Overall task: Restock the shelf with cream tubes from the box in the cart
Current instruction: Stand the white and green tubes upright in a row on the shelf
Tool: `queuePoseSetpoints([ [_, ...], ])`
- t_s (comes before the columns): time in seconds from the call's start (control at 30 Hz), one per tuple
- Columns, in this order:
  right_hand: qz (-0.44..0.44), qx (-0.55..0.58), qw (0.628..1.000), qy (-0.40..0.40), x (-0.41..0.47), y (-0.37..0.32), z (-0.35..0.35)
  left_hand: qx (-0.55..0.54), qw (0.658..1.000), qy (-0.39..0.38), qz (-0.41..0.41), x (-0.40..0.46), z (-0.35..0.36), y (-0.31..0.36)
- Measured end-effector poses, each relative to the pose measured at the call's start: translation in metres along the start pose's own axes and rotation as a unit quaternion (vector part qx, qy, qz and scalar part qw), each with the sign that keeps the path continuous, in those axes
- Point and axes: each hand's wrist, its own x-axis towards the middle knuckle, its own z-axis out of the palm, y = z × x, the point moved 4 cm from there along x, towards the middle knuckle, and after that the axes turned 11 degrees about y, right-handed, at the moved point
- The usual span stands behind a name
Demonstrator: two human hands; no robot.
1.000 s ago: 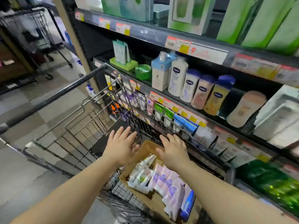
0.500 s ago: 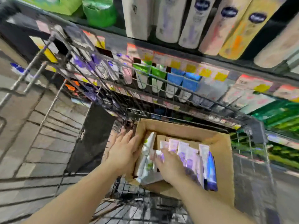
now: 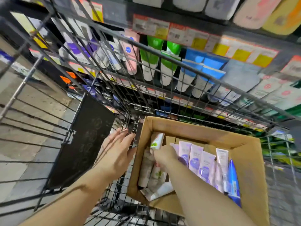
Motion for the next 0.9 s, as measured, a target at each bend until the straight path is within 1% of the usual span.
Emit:
queuePoseSetpoints([
  [0.07, -0.001, 0.060, 0.998, -0.007, -0.008, 0.006, -0.012, -0.020, 1.000, -0.001, -0.017, -0.001, -0.007, 0.005],
  [0.13, -0.031, 0.106, 0.994, -0.017, -0.025, 0.011, -0.028, -0.048, 0.998, -0.031, -0.039, 0.000, -0.013, 0.014],
  [0.2, -0.072, 0.123, 0.989, -0.034, -0.039, 0.012, -0.041, -0.085, 0.995, -0.033, -0.037, 0.003, -0.022, 0.028],
  [0.23, -0.096, 0.112, 0.988, -0.041, -0.048, 0.010, -0.048, -0.134, 0.989, -0.039, -0.047, 0.004, -0.028, 0.036],
  [0.27, -0.120, 0.099, 0.986, -0.055, -0.054, 0.008, -0.052, -0.200, 0.975, -0.064, -0.066, 0.005, -0.032, 0.043],
  [0.33, -0.176, 0.065, 0.978, -0.086, -0.067, -0.005, -0.060, -0.324, 0.930, -0.142, -0.104, 0.005, -0.032, 0.054],
  [0.37, -0.198, 0.040, 0.974, -0.099, -0.069, -0.010, -0.062, -0.367, 0.907, -0.163, -0.124, 0.005, -0.032, 0.056],
  [0.4, -0.213, 0.013, 0.971, -0.109, -0.069, -0.014, -0.063, -0.395, 0.891, -0.168, -0.146, 0.006, -0.031, 0.054],
  [0.43, -0.211, -0.002, 0.971, -0.115, -0.065, -0.014, -0.063, -0.416, 0.879, -0.162, -0.166, 0.008, -0.031, 0.052],
  [0.5, -0.171, -0.021, 0.979, -0.108, -0.048, -0.001, -0.058, -0.430, 0.872, -0.134, -0.191, 0.009, -0.031, 0.045],
  [0.57, -0.117, -0.079, 0.987, -0.082, -0.031, 0.020, -0.048, -0.420, 0.878, -0.097, -0.207, 0.009, -0.029, 0.036],
  [0.67, -0.077, -0.160, 0.979, -0.098, -0.026, 0.047, -0.022, -0.413, 0.881, -0.071, -0.218, 0.006, -0.024, 0.022],
  [0.7, -0.072, -0.162, 0.979, -0.101, -0.024, 0.051, -0.013, -0.401, 0.887, -0.072, -0.218, 0.005, -0.020, 0.017],
  [0.77, -0.054, -0.129, 0.984, -0.115, -0.022, 0.056, 0.001, -0.373, 0.898, -0.083, -0.217, 0.002, -0.014, 0.011],
  [0.83, -0.039, -0.086, 0.989, -0.115, -0.013, 0.058, 0.012, -0.367, 0.900, -0.084, -0.221, 0.001, -0.010, 0.009],
  [0.9, -0.013, -0.068, 0.992, -0.106, -0.012, 0.052, 0.012, -0.367, 0.899, -0.085, -0.222, 0.001, -0.007, 0.008],
])
